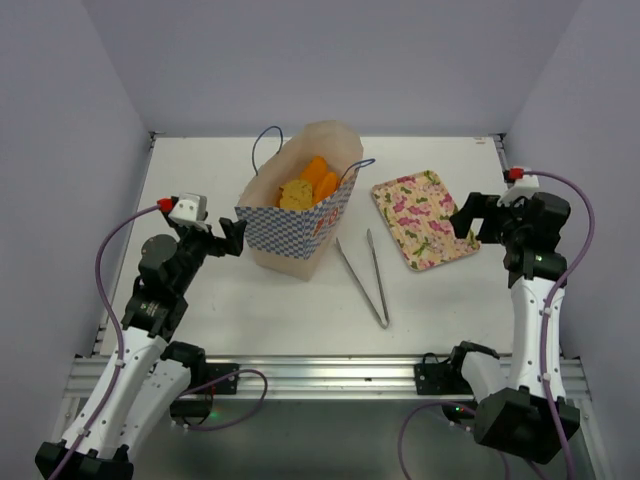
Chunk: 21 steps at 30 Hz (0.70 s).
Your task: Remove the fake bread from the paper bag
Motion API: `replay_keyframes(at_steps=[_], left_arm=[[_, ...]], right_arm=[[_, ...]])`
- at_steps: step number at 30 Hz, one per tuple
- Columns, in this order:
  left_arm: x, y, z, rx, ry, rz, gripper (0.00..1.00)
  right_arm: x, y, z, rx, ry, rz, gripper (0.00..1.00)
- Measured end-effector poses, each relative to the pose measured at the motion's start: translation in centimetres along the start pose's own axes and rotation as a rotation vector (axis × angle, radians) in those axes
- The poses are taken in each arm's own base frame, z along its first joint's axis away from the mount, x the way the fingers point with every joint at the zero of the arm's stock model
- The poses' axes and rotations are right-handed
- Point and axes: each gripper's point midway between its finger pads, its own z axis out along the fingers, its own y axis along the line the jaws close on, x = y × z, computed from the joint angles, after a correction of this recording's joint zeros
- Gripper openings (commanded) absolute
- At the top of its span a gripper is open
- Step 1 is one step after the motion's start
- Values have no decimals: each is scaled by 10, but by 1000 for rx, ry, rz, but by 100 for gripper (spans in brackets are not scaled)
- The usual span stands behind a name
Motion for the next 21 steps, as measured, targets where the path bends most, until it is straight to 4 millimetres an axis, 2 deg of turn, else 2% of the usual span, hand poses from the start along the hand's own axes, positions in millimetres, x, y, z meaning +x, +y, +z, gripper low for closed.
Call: replay_keyframes(at_steps=[3, 7, 11, 16, 18, 21], left_arm=[[0, 0, 0, 0, 0, 0, 100], [0, 0, 0, 0, 0, 0, 100], [0, 0, 0, 0, 0, 0, 100], [2, -1, -1, 0, 10, -23, 100], [6, -2, -3, -3, 37, -53, 100], [-7, -6, -5, -6, 70, -105, 100]], right_arm=[[-4, -10, 0, 60, -15, 3, 99], [-6, -9, 0, 42, -23, -42, 99], [-3, 13, 1, -112, -18, -147, 99], [15, 53, -6, -386, 15, -240, 99], [19, 61, -9, -438, 18, -254, 99], [22, 76, -13, -525, 6, -286, 99]])
